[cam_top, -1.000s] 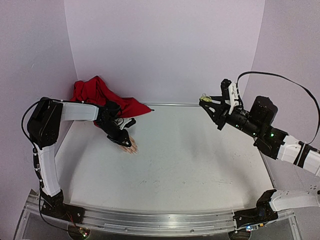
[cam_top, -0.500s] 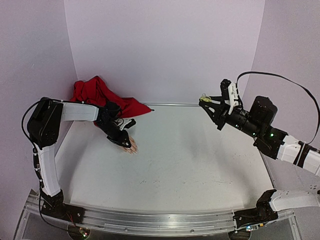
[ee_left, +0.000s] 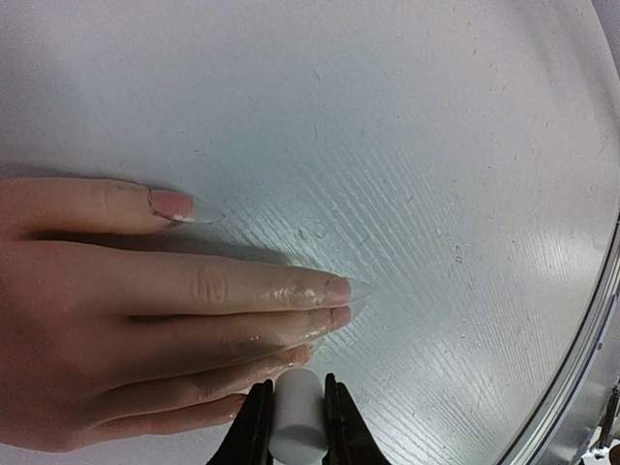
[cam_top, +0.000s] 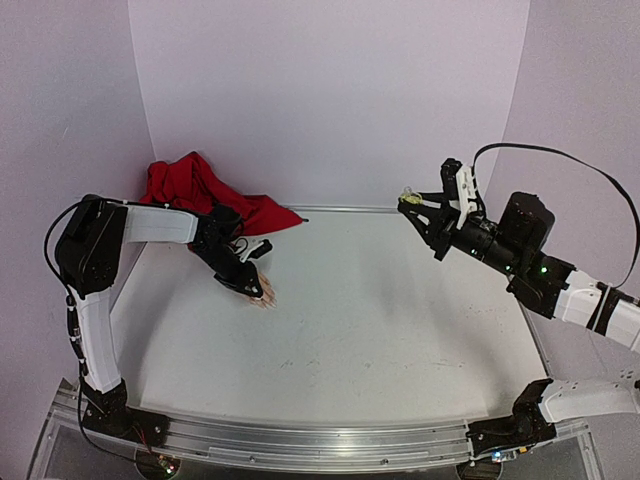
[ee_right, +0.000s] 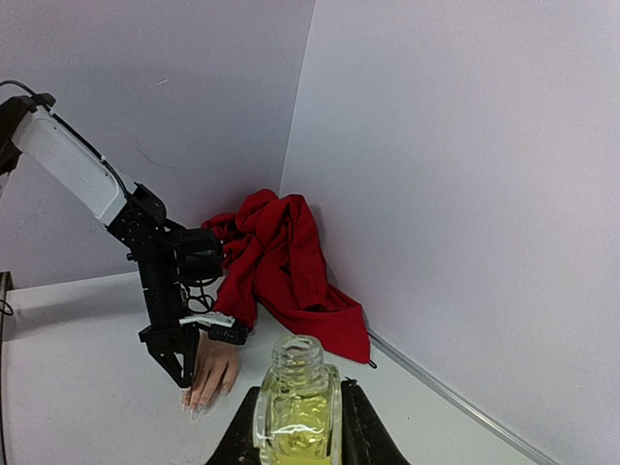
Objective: Paint the nails
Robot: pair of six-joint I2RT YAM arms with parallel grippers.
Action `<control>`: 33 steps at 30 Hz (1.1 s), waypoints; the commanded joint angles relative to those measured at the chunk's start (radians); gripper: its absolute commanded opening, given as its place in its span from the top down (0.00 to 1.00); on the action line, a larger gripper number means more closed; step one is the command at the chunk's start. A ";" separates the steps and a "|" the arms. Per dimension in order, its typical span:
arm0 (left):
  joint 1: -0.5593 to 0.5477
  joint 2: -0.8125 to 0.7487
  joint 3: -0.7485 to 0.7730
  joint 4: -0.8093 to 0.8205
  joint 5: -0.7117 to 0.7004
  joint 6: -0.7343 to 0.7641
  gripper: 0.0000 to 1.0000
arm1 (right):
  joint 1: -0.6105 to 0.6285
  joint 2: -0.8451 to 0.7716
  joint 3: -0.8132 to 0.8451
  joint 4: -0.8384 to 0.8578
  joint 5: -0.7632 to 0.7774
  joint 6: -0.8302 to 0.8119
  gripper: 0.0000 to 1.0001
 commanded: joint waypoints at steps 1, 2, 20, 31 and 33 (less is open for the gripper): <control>-0.007 0.003 0.003 -0.003 0.019 0.009 1.00 | 0.003 -0.010 0.015 0.074 -0.018 0.002 1.00; -0.008 0.004 0.004 -0.003 0.018 0.009 1.00 | 0.003 -0.009 0.015 0.074 -0.017 0.002 1.00; -0.012 0.022 0.020 -0.002 0.019 0.003 1.00 | 0.003 -0.008 0.016 0.074 -0.019 0.002 1.00; -0.014 0.031 0.033 -0.001 0.023 -0.002 1.00 | 0.003 -0.002 0.016 0.074 -0.019 0.000 1.00; -0.014 0.034 0.035 0.001 0.025 -0.005 1.00 | 0.004 -0.001 0.016 0.074 -0.021 0.000 1.00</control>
